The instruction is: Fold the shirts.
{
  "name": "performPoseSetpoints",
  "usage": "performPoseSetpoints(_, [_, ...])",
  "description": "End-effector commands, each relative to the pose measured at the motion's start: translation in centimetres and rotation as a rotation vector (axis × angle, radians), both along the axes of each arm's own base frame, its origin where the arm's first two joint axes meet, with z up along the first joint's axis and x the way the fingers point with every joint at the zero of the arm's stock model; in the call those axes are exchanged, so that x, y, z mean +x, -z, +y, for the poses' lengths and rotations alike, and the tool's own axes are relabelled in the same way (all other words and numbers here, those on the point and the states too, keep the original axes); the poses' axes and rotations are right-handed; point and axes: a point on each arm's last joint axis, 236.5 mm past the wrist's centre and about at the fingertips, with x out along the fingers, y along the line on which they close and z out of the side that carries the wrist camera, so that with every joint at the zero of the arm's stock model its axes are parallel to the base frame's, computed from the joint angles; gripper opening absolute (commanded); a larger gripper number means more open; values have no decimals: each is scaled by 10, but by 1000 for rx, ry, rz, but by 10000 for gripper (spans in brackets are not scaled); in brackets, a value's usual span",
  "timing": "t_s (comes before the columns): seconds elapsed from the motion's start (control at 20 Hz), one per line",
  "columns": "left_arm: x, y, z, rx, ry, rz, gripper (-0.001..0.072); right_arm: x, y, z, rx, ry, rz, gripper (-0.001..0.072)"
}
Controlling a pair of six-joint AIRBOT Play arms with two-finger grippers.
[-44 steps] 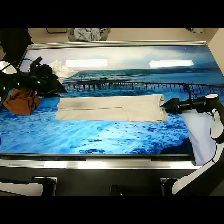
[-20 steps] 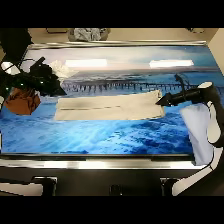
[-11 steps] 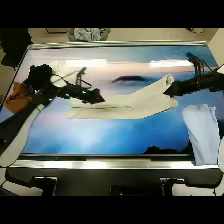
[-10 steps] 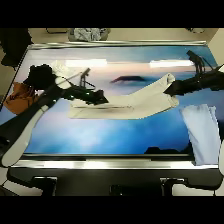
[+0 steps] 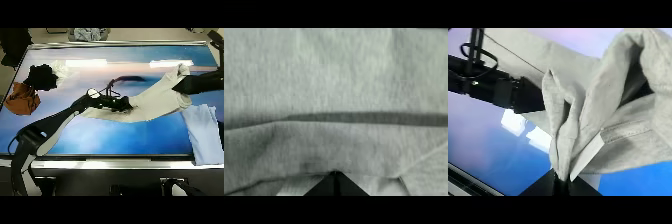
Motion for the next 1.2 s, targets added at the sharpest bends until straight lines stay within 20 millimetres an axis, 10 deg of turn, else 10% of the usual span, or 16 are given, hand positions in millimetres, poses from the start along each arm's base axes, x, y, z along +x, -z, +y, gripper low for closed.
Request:
performPoseSetpoints(0.0, [-15,5,-43,-143,-25,154,27,-22,-27,6,10,41,-41,59])
performPoseSetpoints(0.2, [-42,16,-76,-163,-9,179,26,-17,-27,1,2,63,-49,59])
performPoseSetpoints(0.35, [-26,-10,-52,-164,24,82,23,-1,-16,11,70,27,-18,59])
performPoseSetpoints(0.55, [17,-71,51,142,51,-265,24,39,-10,50,211,-34,-47,58])
performPoseSetpoints(0.85, [67,-204,249,406,-238,-554,26,73,61,174,263,-189,47,59])
performPoseSetpoints(1.15, [40,-279,307,412,-349,-655,27,90,171,268,296,-169,211,62])
